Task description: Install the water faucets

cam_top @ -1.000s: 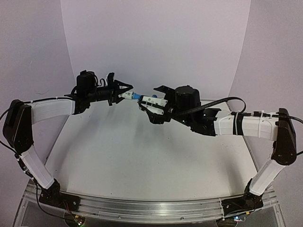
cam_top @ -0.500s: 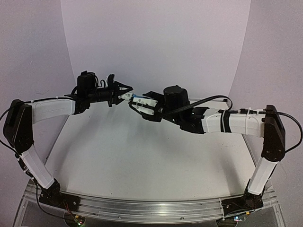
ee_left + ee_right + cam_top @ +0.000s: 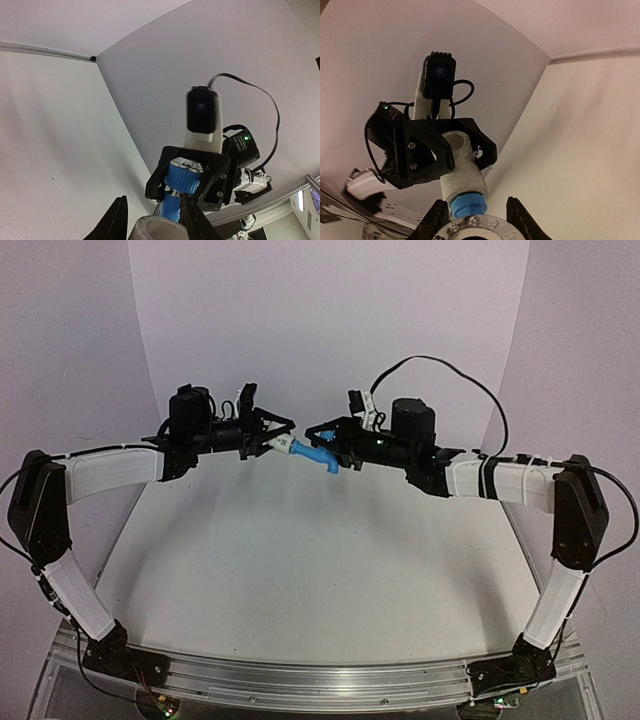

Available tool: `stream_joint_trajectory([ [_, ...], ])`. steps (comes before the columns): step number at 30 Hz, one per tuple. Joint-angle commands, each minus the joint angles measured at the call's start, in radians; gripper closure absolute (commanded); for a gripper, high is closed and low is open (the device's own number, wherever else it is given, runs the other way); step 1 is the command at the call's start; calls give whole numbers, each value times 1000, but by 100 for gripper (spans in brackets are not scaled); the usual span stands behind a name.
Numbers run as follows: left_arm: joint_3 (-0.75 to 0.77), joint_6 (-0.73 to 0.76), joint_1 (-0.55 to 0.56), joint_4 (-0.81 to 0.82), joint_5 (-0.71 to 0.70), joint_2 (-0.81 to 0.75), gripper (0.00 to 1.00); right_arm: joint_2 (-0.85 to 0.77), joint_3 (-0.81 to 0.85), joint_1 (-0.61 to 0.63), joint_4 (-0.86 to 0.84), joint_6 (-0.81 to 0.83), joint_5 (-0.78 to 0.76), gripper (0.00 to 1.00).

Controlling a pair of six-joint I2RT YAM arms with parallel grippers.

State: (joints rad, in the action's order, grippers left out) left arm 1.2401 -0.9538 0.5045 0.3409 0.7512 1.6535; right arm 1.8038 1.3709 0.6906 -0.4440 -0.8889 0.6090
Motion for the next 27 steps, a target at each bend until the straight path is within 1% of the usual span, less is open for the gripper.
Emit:
stream_joint_trajectory([
  [1, 27, 62, -46, 1, -24, -5, 100, -35, -37, -57, -264, -561, 54, 72],
  [3, 24, 53, -46, 1, -23, -7, 100, -54, -47, -69, -183, -414, 28, 52],
  [5, 18, 31, -49, 1, -21, -11, 100, -90, -38, -75, -23, -196, -39, 37],
  [6, 15, 18, -50, 0, -19, -11, 100, -114, -37, -75, 55, -55, -86, 29],
  [7, 11, 3, -51, 0, -16, -11, 100, -134, -52, -75, 90, 106, -115, 20],
  [8, 7, -9, -52, 0, -14, -10, 100, -163, -76, -75, 97, 232, -132, 14],
  [10, 1, -27, -54, -1, -7, -11, 100, -218, -102, -73, 99, 467, -120, 8],
  [11, 0, -37, -54, -1, -1, -9, 100, -236, -108, -71, 105, 579, -88, 5],
  [13, 2, -58, -55, -2, 18, -2, 100, -261, -103, -51, 156, 837, -52, 2],
  [14, 6, -71, -55, -3, 29, 2, 100, -270, -93, -29, 216, 985, -70, 2],
  [15, 10, -86, -55, -3, 42, 7, 100, -276, -92, -1, 243, 1127, -107, 2],
  [16, 12, -99, -55, -3, 51, 9, 100, -283, -97, 23, 265, 1235, -145, 2],
  [18, 11, -132, -55, -3, 64, 9, 100, -291, -124, 77, 260, 1458, -243, 2],
  [21, 0, -160, -55, -2, 80, -1, 100, -271, -147, 93, 182, 1617, -292, 2],
  [25, -2, -199, -55, -3, 114, 2, 100, -218, -102, 132, 201, 1787, -303, 2],
  [27, 1, -209, -55, -2, 126, 5, 100, -180, -80, 148, 210, 1834, -327, 2],
])
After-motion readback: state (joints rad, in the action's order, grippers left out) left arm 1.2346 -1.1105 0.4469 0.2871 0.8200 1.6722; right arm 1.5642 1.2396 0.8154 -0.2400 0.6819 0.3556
